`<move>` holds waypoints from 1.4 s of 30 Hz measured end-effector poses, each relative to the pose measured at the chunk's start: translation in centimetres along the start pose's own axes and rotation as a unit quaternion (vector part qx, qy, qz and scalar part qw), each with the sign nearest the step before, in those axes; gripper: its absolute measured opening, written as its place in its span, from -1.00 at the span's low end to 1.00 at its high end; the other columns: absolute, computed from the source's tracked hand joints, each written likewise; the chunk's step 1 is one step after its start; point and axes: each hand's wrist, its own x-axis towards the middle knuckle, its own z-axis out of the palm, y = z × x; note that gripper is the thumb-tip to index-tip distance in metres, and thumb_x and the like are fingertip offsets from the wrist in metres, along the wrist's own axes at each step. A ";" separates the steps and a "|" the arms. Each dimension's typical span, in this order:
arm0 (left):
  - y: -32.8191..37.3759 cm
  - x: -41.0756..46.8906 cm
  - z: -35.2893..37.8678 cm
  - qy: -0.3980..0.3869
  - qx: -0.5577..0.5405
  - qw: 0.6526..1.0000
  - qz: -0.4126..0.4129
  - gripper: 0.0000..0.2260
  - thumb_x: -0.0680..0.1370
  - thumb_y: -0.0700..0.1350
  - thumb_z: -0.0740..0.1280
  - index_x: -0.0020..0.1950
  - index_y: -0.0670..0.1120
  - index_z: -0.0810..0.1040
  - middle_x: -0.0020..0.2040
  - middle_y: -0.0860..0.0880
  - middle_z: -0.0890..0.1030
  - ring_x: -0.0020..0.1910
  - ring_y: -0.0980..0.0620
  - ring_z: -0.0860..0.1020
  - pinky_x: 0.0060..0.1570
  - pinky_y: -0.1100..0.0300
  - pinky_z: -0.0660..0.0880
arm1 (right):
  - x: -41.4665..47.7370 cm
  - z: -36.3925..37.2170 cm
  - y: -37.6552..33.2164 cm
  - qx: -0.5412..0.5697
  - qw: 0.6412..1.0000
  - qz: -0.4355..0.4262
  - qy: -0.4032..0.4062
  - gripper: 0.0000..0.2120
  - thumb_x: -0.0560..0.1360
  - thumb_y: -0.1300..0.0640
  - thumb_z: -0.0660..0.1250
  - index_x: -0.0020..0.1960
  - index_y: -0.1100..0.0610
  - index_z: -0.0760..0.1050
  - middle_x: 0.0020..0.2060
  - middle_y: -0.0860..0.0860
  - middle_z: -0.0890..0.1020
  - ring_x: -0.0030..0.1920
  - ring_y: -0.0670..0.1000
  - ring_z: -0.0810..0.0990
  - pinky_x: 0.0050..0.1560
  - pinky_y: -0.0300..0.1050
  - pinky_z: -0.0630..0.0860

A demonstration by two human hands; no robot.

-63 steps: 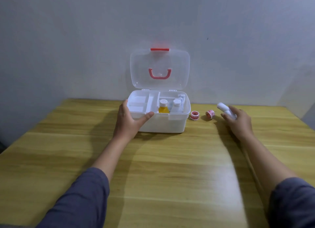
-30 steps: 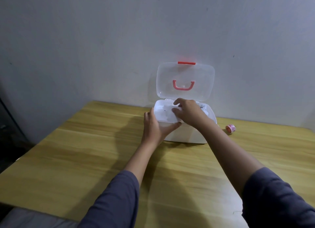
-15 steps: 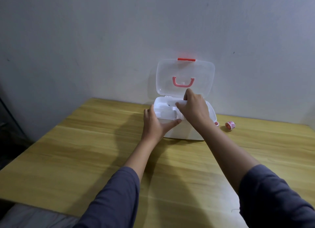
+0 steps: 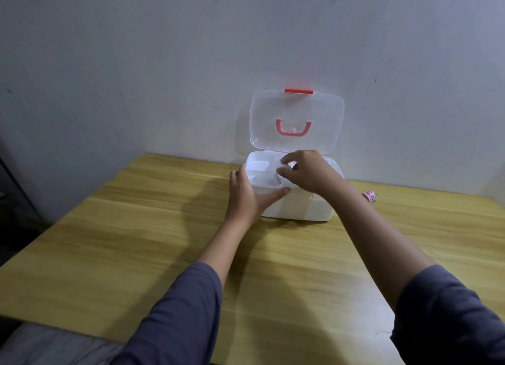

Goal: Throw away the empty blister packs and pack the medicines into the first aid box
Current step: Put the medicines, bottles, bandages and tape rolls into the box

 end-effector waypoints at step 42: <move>-0.5 -0.4 0.0 0.015 -0.023 0.999 0.043 -0.17 0.25 0.15 0.57 0.43 -0.01 0.33 0.32 0.03 0.44 0.31 0.10 0.40 0.22 0.23 0.36 | -5.3 1.4 17.8 0.059 0.985 0.160 0.027 -0.37 0.41 -0.12 0.36 0.41 -0.03 0.25 0.39 0.06 0.30 0.38 0.12 0.29 0.38 0.10 0.29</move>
